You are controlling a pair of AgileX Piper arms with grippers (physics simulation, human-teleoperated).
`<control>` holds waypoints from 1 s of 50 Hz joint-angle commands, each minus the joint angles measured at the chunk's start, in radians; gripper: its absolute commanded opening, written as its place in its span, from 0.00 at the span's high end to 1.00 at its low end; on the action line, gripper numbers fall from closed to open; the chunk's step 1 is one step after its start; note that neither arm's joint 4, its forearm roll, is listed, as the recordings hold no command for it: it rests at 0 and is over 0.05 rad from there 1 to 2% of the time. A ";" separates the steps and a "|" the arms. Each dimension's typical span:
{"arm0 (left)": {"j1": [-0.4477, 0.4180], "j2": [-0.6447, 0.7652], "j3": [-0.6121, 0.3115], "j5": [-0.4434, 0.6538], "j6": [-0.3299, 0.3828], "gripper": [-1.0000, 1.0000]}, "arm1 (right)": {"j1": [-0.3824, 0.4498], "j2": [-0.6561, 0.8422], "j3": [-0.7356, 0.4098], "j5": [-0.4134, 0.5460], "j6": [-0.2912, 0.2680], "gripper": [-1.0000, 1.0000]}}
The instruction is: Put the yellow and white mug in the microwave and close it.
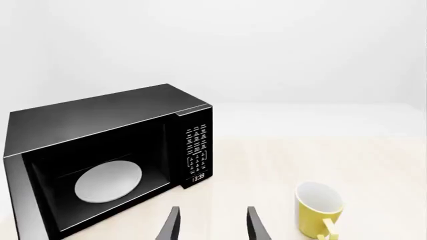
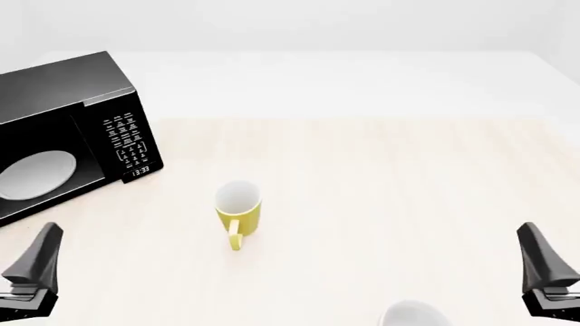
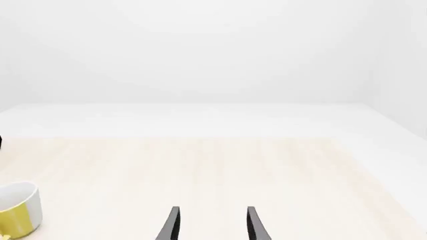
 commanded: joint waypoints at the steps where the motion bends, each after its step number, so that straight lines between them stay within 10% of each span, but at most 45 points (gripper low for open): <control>1: -0.010 0.002 -0.003 0.003 0.005 0.00 | -0.003 0.005 -0.003 -0.001 0.001 0.00; 50: -0.189 0.079 -0.034 0.042 0.040 0.00 | -0.003 0.005 -0.003 -0.001 0.001 0.00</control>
